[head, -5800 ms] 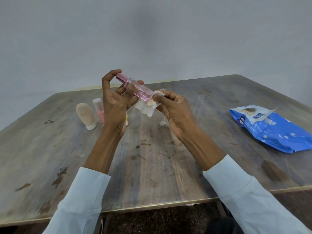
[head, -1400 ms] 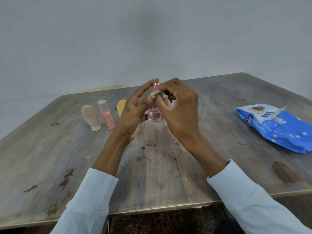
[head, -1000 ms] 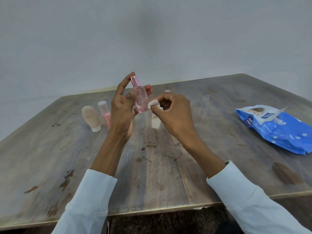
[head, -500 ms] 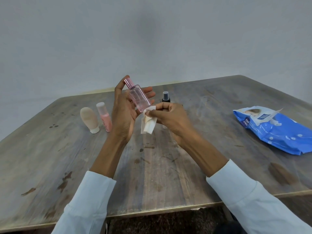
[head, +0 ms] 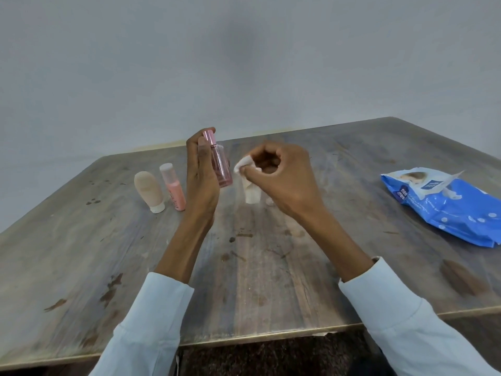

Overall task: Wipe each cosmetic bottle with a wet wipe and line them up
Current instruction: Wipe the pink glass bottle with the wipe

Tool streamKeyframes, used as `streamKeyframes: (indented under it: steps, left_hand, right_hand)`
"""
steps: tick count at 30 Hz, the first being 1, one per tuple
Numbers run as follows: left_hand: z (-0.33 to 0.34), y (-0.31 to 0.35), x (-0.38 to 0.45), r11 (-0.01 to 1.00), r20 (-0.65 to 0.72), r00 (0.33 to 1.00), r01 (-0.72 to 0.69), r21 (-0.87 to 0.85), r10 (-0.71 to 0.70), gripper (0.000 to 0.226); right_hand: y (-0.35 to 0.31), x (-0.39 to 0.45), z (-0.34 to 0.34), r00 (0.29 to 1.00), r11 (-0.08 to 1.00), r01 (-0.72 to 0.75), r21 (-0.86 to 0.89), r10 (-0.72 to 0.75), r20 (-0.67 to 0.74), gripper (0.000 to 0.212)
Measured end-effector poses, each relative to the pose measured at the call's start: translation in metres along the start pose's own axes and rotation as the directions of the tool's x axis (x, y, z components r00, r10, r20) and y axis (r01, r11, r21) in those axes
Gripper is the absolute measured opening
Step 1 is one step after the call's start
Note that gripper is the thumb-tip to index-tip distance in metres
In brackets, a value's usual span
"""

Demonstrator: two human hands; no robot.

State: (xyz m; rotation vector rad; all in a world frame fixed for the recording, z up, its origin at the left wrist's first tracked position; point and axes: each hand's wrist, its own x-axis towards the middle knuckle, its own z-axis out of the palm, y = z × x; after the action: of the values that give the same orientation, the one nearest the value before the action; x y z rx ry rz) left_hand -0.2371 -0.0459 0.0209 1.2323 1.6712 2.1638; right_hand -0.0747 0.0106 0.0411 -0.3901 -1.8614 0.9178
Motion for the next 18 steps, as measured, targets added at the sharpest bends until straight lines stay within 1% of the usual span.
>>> streamKeyframes:
  steps: [2,4,5,8,10,12,13,15,16,18]
  left_hand:
    - [0.003,0.003,-0.003,0.997,0.034,0.998,0.061,-0.048,-0.059,0.044]
    - [0.004,0.008,-0.004,0.981,0.081,0.988,0.141,-0.132,-0.131,0.042]
    - [0.004,0.012,-0.006,0.975,0.116,0.982,0.164,-0.150,-0.147,0.041]
    - [0.006,0.017,-0.010,0.986,0.247,0.962,0.139,-0.090,-0.113,0.040]
    - [0.010,0.019,-0.015,0.992,0.270,0.958,0.117,-0.042,-0.102,0.036]
    - [0.011,0.019,-0.015,0.995,0.248,0.964,0.103,-0.011,-0.097,0.033]
    - [0.010,0.018,-0.013,0.995,0.218,0.972,0.098,-0.009,-0.094,0.033]
    - [0.007,0.015,-0.009,0.993,0.136,0.986,0.101,-0.053,-0.093,0.037]
    - [0.004,0.013,-0.006,0.992,0.097,0.991,0.104,-0.078,-0.097,0.040]
    - [-0.001,0.012,-0.003,0.994,0.009,0.997,0.080,-0.071,-0.080,0.041]
  right_hand:
    - [-0.005,-0.006,0.008,0.988,0.988,0.152,-0.016,-0.151,0.036,0.007]
    - [-0.005,-0.008,0.014,0.972,0.970,0.235,-0.062,-0.234,0.019,0.010]
    - [-0.004,-0.006,0.014,0.969,0.967,0.247,-0.070,-0.248,-0.017,0.010]
    - [-0.002,-0.002,0.008,0.955,0.967,0.241,-0.082,-0.251,-0.157,0.006]
    - [0.000,0.000,0.006,0.949,0.972,0.212,-0.101,-0.229,-0.218,0.005]
    - [0.001,0.000,0.008,0.947,0.970,0.209,-0.125,-0.233,-0.223,0.007]
    - [0.000,-0.002,0.009,0.952,0.968,0.218,-0.126,-0.240,-0.192,0.008]
    - [-0.002,-0.006,0.014,0.966,0.965,0.245,-0.097,-0.252,-0.065,0.010]
    - [-0.002,-0.008,0.016,0.966,0.962,0.259,-0.082,-0.259,0.007,0.012]
    - [-0.001,-0.009,0.020,0.955,0.957,0.281,-0.070,-0.272,0.121,0.011]
